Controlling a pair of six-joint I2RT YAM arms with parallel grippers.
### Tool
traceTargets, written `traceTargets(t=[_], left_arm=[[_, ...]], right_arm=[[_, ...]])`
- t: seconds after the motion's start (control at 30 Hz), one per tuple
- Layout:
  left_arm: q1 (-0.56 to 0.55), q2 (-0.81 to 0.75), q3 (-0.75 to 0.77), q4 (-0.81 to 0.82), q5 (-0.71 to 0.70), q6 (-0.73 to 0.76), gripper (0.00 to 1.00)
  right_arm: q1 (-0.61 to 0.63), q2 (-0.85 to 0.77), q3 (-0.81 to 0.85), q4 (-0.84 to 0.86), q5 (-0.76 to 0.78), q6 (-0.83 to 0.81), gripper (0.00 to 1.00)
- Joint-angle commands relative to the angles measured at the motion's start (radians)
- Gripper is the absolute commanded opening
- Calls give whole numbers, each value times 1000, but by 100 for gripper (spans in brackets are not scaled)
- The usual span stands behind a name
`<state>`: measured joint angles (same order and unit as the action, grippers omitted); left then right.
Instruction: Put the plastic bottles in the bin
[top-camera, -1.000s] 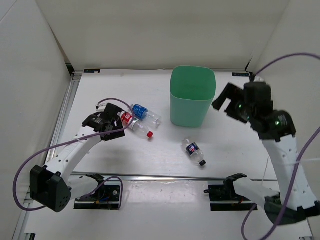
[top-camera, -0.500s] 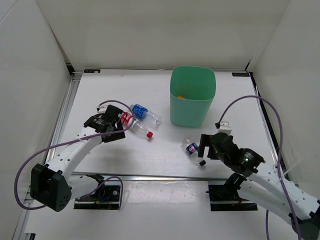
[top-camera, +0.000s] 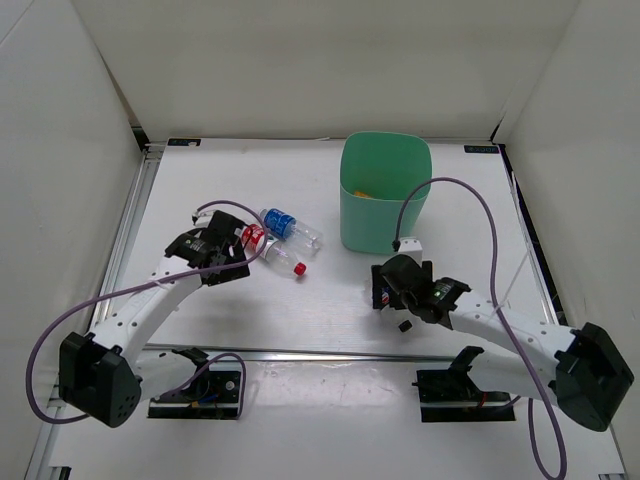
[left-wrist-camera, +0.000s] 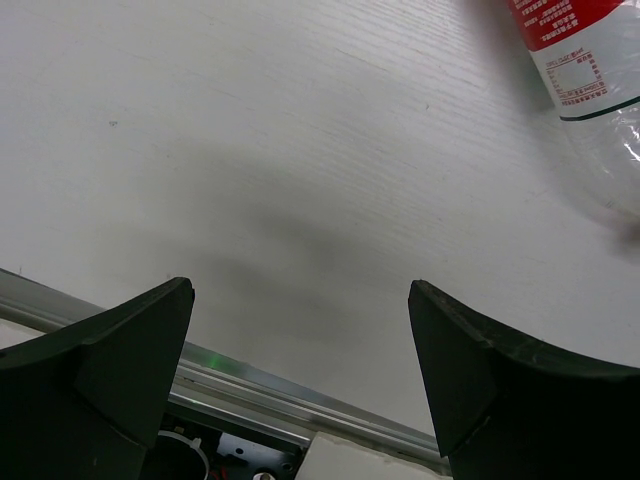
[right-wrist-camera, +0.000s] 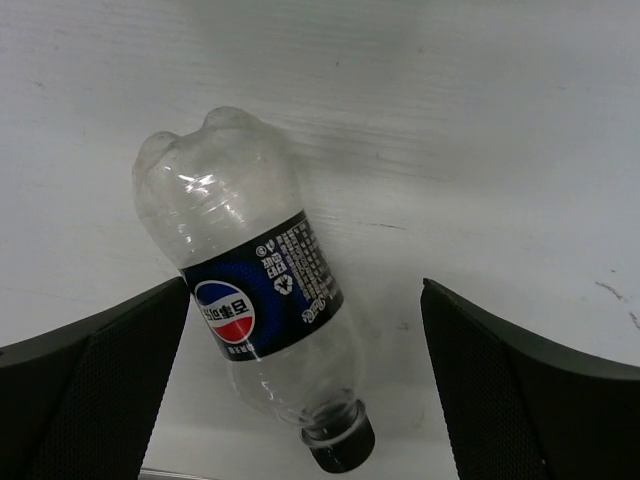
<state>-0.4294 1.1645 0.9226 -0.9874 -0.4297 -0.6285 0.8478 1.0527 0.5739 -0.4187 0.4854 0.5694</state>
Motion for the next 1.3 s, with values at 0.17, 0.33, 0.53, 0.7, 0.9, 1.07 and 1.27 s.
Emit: traceTargets(t=[0.17,0.33,0.53,0.7,0.9,1.07,1.27], left_arm=[[-5,-29,-8,3,-3,-5,100],[-5,-20,-18,3,-3,-5,100],[-5,-11,-18,3,-3,-5,100],[-5,-20,-18,12,-3,-5,100],[-5,-11,-18,12,-12,-5,100],[-5,-2,-27,21,-12,-5,100],[-5,-3,-27,21,-12,4,100]], right_arm=[[7,42,-62,95,-113,29,95],[16,53,-72,84,-140,29,56],[36,35,18,-33,-107,29,35],[98,-37,165,-106,-94,-41,30],[142,30,554,-130,-2,-189,22],[114,263,1035,-95,119,-388,19],[-99,541,1404,-187,110,-353,19]])
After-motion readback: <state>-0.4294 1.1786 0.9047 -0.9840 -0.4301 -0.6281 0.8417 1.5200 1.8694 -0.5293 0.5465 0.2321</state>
